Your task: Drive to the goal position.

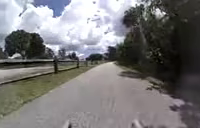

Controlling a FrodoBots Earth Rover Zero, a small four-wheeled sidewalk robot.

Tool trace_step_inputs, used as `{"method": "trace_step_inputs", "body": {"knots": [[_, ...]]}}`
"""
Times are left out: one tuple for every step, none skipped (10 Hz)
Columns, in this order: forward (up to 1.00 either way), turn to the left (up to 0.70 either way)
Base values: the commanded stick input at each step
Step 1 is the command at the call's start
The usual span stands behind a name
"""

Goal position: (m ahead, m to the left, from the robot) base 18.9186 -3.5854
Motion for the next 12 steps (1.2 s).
{"method": "trace_step_inputs", "body": {"knots": [[0.7, 0.01], [0.7, 0.01], [0.7, 0.01], [0.7, 0.01], [0.7, 0.01], [0.7, 0.01], [0.7, 0.01], [0.7, 0.01], [0.7, 0.01], [0.7, 0.01], [0.7, 0.01], [0.7, 0.01]]}}
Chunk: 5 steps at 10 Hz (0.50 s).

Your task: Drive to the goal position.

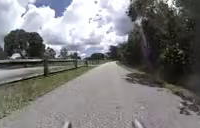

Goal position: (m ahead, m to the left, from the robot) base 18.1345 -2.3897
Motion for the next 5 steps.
{"method": "trace_step_inputs", "body": {"knots": [[0.7, 0.01], [0.7, 0.01], [0.7, 0.01], [0.7, 0.01], [0.7, 0.01]]}}
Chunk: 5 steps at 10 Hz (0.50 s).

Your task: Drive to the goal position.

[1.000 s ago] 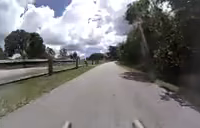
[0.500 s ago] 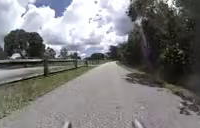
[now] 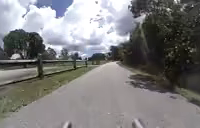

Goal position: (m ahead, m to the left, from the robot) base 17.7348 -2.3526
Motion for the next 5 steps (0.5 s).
{"method": "trace_step_inputs", "body": {"knots": [[0.7, 0.01], [0.7, 0.01], [0.7, 0.01], [0.7, 0.01], [0.7, 0.01]]}}
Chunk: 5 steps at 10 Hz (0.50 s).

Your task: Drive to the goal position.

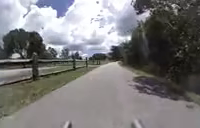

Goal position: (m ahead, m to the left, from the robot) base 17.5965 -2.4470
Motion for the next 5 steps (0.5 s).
{"method": "trace_step_inputs", "body": {"knots": [[0.7, 0.01], [0.7, 0.01], [0.7, 0.01], [0.7, -0.04], [0.7, -0.34]]}}
